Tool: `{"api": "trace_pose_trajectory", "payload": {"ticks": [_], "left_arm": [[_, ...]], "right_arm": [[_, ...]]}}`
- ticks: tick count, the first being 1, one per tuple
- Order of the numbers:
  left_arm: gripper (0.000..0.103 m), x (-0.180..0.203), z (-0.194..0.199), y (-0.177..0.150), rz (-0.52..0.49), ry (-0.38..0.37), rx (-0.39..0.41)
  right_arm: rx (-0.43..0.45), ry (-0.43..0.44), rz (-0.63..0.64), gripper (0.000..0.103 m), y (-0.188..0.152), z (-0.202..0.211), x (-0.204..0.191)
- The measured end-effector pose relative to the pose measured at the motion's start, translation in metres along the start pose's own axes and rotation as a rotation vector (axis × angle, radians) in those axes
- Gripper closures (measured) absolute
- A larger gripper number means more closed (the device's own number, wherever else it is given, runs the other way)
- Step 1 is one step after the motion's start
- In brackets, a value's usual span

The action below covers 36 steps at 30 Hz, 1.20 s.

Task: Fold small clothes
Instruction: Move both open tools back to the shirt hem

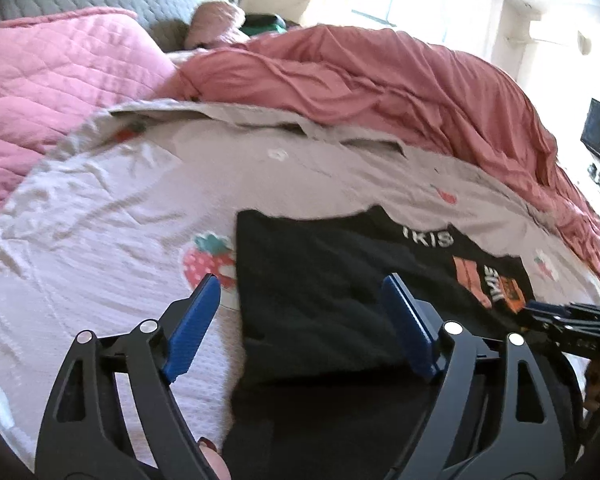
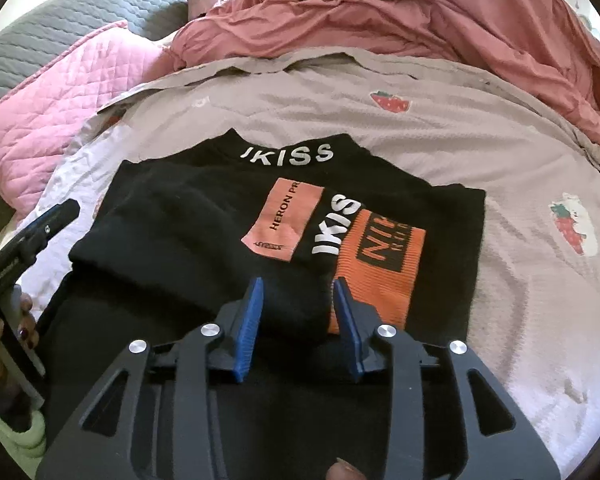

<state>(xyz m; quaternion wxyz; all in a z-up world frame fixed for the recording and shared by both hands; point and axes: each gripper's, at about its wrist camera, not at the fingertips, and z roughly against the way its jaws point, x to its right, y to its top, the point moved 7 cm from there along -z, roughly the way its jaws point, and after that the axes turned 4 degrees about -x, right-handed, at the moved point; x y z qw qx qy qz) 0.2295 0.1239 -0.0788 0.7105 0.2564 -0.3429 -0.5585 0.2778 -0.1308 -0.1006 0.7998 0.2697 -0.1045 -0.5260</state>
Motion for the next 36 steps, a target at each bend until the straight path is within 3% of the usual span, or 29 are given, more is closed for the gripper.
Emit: {"api": "trace_pose_trajectory", "payload": {"ticks": [6,11,14,18,21,27,32,36], "left_arm": [[0.018,-0.008,0.019,-0.001,0.041,0.009,0.049],[0.017,-0.01,0.03,-0.006,0.053,0.023,0.063],[0.01,-0.009,0.037,-0.011,0.047,0.029,0.068],[0.01,-0.004,0.047,-0.017,0.032,0.018,0.087],[0.01,-0.003,0.053,-0.022,0.028,0.03,0.089],[0.01,-0.006,0.069,-0.03,0.072,0.025,0.09],[0.01,-0.01,0.092,-0.042,0.161,-0.039,0.068],[0.01,-0.004,0.108,-0.053,0.14,-0.046,0.038]], "right_arm": [[0.019,-0.003,-0.009,0.06,-0.004,0.019,0.008],[0.036,0.002,-0.012,0.05,-0.012,0.035,0.014],[0.043,0.013,-0.01,0.049,-0.018,0.045,0.016],[0.047,0.023,-0.008,0.048,-0.027,0.056,0.017],[0.047,0.031,-0.01,0.041,-0.037,0.062,0.02],[0.043,0.052,-0.001,0.04,-0.055,0.074,0.021],[0.044,0.064,0.002,0.039,-0.071,0.086,0.025],[0.038,0.068,-0.002,0.039,-0.083,0.093,0.03]]}}
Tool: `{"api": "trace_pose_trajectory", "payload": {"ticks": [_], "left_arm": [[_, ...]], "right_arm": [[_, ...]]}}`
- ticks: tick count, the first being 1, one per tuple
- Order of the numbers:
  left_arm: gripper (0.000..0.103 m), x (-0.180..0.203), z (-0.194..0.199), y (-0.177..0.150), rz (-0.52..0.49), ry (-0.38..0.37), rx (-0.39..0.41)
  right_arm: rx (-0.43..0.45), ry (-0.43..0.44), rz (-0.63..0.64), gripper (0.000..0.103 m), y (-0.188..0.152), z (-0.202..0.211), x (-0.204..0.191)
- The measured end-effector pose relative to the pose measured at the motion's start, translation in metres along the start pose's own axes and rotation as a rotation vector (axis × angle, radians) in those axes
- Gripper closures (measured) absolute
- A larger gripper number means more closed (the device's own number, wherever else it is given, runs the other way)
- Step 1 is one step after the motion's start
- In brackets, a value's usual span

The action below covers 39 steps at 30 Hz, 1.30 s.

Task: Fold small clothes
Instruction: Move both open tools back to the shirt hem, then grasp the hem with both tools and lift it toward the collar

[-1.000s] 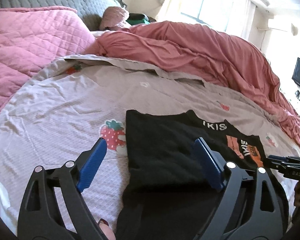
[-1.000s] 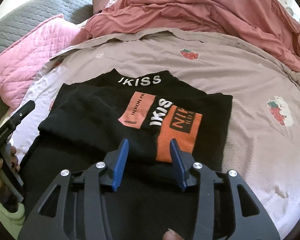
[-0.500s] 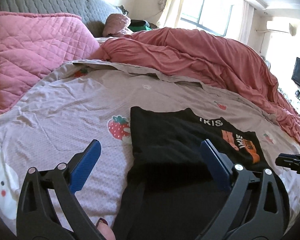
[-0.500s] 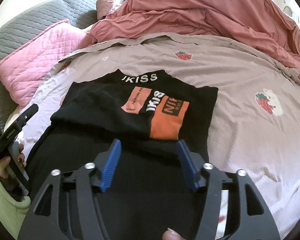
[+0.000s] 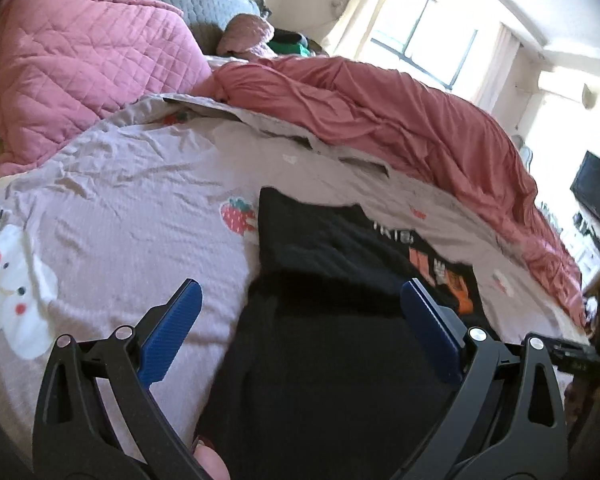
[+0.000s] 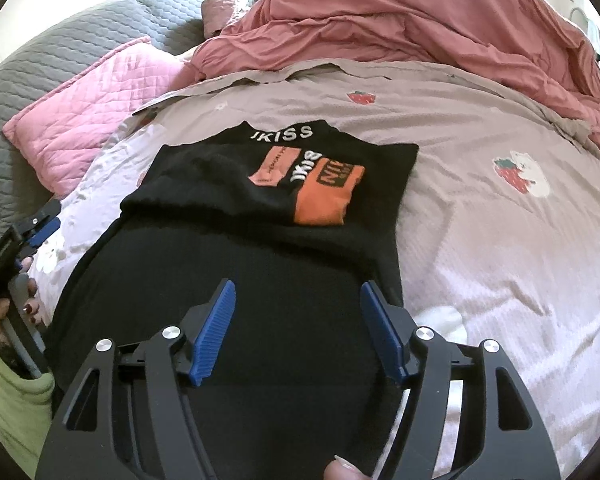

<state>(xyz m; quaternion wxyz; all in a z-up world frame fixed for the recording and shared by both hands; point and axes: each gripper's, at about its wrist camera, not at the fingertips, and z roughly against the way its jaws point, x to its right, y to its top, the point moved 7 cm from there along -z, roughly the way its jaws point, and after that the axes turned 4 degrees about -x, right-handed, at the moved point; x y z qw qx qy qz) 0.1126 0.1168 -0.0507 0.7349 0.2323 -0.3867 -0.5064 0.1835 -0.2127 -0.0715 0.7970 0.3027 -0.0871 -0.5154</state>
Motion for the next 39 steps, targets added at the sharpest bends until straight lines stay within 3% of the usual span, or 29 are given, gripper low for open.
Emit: {"api": "trace_pose_trajectory", "payload": {"ticks": [4,6,18,30,34,39], "left_arm": [[0.01,-0.014,0.001,-0.016,0.024,0.094,-0.112],[0.01,-0.022,0.004,-0.023,0.047,0.096,-0.149],[0.01,-0.033,0.032,-0.064,-0.037,0.181,-0.227],[0.01,-0.039,0.029,-0.103,0.0,0.163,-0.33],[0.014,-0.046,0.026,-0.114,0.031,0.166,-0.362],[0.017,-0.045,0.028,-0.117,0.024,0.165,-0.365]], "right_arm": [[-0.021,0.01,-0.001,0.039,-0.017,0.005,0.001],[-0.031,0.009,0.004,0.039,-0.026,0.007,0.002],[-0.071,0.033,0.016,0.039,-0.063,0.022,0.005],[-0.176,0.078,0.036,0.04,-0.119,0.039,0.006],[-0.24,0.126,0.023,0.054,-0.143,0.038,0.0],[-0.278,0.157,0.012,0.059,-0.158,0.025,-0.008]]}}
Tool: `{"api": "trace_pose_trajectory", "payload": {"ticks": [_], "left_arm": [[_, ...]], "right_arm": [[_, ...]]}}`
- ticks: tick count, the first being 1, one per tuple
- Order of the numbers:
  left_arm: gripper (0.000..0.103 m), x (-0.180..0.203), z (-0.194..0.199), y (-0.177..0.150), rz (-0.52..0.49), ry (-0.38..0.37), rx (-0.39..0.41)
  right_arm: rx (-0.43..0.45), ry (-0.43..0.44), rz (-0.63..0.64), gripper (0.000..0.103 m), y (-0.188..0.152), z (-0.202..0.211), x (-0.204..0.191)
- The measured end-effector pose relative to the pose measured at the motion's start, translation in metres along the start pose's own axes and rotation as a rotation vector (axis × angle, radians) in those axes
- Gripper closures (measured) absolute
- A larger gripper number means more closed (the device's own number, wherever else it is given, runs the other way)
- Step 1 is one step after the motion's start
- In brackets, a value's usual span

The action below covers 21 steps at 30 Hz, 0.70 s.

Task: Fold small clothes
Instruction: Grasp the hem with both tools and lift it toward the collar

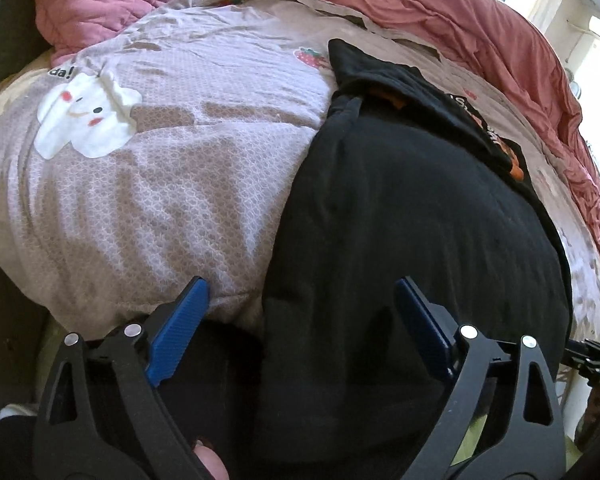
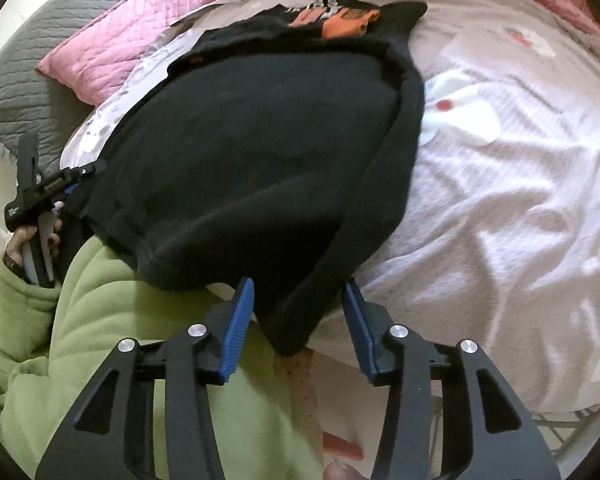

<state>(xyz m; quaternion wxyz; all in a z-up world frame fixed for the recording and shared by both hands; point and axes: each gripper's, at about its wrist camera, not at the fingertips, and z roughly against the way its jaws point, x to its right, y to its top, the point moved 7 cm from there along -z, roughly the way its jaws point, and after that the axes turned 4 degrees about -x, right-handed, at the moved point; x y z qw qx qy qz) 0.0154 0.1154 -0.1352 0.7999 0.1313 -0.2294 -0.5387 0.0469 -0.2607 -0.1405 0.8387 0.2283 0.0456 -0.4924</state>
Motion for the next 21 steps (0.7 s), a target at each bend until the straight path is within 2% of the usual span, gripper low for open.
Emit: {"api": "trace_pose_trajectory", "payload": {"ticks": [3,5,7,9,10,12,14,18,21], "left_arm": [[0.028,0.001,0.002,-0.002,-0.013,0.026,0.006],[0.03,0.001,0.002,-0.003,-0.017,0.025,0.009],[0.036,0.001,0.001,-0.003,-0.023,0.038,0.011],[0.051,0.003,0.0,-0.004,-0.032,0.055,0.013],[0.054,0.004,-0.001,-0.004,-0.032,0.065,0.017],[0.073,0.005,0.002,-0.003,-0.032,0.069,0.024],[0.092,0.007,0.006,-0.002,-0.026,0.035,0.03],[0.093,0.006,0.009,-0.003,-0.019,0.033,0.031],[0.082,0.006,0.006,-0.005,-0.01,0.035,0.015]], "right_arm": [[-0.003,-0.01,-0.001,0.076,0.0,-0.007,0.0],[-0.009,-0.037,0.028,0.091,0.002,-0.007,0.002],[-0.001,-0.027,0.034,0.093,0.003,-0.001,0.003],[0.019,-0.019,0.037,0.094,0.006,0.007,0.004],[0.032,-0.015,0.041,0.094,0.007,0.012,0.004],[0.054,-0.003,0.043,0.095,0.007,0.023,0.006],[0.084,-0.009,0.052,0.095,0.009,0.038,0.01],[0.121,-0.018,0.04,0.095,0.007,0.069,0.031],[0.106,-0.038,0.04,0.095,0.002,0.071,0.045]]}}
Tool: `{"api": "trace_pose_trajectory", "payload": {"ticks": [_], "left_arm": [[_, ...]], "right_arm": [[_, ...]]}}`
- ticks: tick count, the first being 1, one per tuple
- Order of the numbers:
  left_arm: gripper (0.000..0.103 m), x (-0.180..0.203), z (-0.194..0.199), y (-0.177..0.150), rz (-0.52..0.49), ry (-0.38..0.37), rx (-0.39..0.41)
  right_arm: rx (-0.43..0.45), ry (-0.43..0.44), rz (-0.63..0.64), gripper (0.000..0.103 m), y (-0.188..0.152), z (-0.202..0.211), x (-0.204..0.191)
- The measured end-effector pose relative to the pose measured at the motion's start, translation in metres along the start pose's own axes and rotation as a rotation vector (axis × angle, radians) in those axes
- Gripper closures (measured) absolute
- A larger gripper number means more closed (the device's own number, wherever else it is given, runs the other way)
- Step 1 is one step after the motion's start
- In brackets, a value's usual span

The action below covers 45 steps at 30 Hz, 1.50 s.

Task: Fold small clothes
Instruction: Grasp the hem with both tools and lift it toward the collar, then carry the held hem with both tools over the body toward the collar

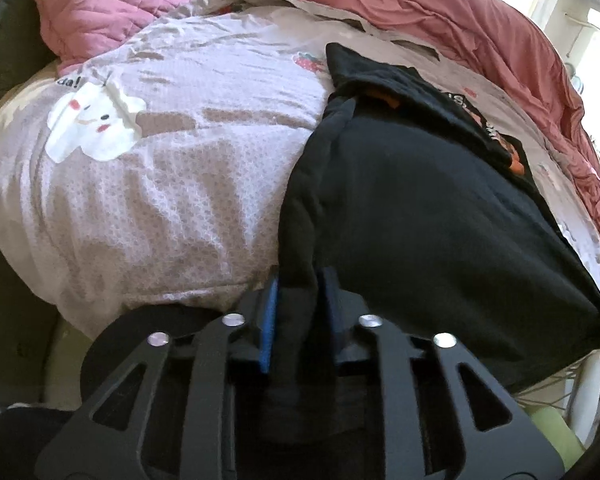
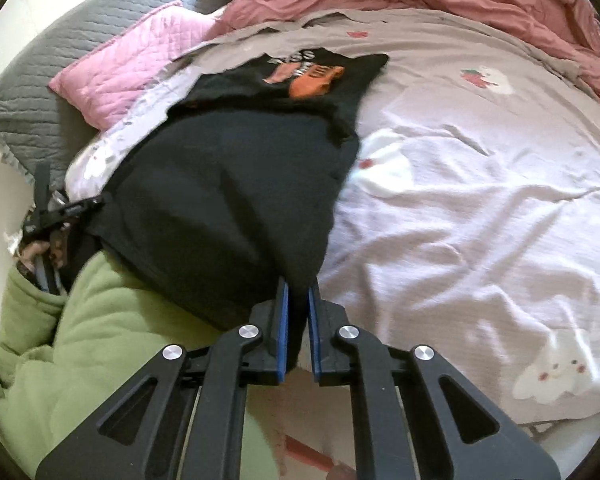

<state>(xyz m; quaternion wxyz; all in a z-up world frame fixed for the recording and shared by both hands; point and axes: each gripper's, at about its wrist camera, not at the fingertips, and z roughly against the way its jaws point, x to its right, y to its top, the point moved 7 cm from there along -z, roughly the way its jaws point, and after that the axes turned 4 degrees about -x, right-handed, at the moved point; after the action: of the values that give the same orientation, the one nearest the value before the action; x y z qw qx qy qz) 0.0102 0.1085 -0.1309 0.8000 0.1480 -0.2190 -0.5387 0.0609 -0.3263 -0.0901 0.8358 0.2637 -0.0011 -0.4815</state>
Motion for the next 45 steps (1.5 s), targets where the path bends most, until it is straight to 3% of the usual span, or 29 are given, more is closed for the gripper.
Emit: {"api": "trace_pose_trajectory", "payload": {"ticks": [2,7,9,11,12,16,19,22,27,28,31,32,33,34,35,37,45], "left_arm": [[0.082,0.0,-0.001,0.0,0.005,-0.001,-0.003],[0.067,0.0,0.0,-0.003,-0.011,0.014,-0.01],[0.065,0.0,0.001,-0.004,-0.013,0.013,-0.007],[0.063,-0.002,0.001,-0.004,-0.01,0.008,-0.008],[0.06,-0.003,0.001,-0.003,-0.005,0.006,-0.008],[0.051,-0.001,-0.001,-0.003,-0.014,0.015,-0.018],[0.047,0.005,-0.003,-0.006,-0.047,0.059,-0.022],[0.044,0.009,-0.004,-0.007,-0.058,0.056,-0.032],[0.044,0.009,-0.012,-0.003,-0.073,0.039,-0.069],[0.044,0.009,-0.013,-0.003,-0.074,0.037,-0.078],[0.061,0.01,-0.011,-0.004,-0.068,0.034,-0.078],[0.074,0.011,-0.01,-0.005,-0.069,0.032,-0.075],[0.093,0.014,-0.007,-0.006,-0.064,0.008,-0.071],[0.098,0.017,-0.005,-0.008,-0.053,-0.031,-0.07],[0.098,0.019,-0.003,-0.008,-0.044,-0.048,-0.067],[0.099,0.022,0.001,-0.008,-0.05,-0.043,-0.057],[0.099,0.024,0.038,0.019,0.029,-0.182,0.041]], "right_arm": [[-0.023,0.006,-0.004,0.095,-0.002,-0.012,0.001],[-0.09,-0.042,0.026,0.091,-0.017,-0.043,-0.003],[-0.061,-0.041,0.032,0.087,-0.018,-0.039,-0.004],[0.005,-0.046,0.046,0.072,-0.014,-0.024,-0.002],[0.025,-0.049,0.052,0.069,-0.012,-0.019,-0.002],[0.06,-0.048,0.108,0.065,-0.011,-0.007,-0.006],[0.049,-0.062,0.171,0.063,-0.016,-0.011,-0.015],[0.012,-0.073,0.192,0.05,-0.024,-0.02,-0.018],[-0.046,0.015,0.099,0.052,-0.029,-0.044,-0.02],[-0.045,0.034,0.092,0.056,-0.029,-0.045,-0.022],[-0.041,0.052,0.076,0.068,-0.026,-0.05,-0.027],[-0.04,0.052,0.066,0.076,-0.026,-0.05,-0.027],[-0.039,0.057,0.046,0.079,-0.024,-0.052,-0.025],[-0.039,0.068,0.029,0.085,-0.023,-0.052,-0.023],[-0.035,0.084,0.011,0.093,-0.022,-0.05,-0.022],[-0.022,0.101,0.008,0.095,-0.019,-0.045,-0.021],[0.127,0.204,0.003,0.096,0.009,-0.002,-0.026]]}}
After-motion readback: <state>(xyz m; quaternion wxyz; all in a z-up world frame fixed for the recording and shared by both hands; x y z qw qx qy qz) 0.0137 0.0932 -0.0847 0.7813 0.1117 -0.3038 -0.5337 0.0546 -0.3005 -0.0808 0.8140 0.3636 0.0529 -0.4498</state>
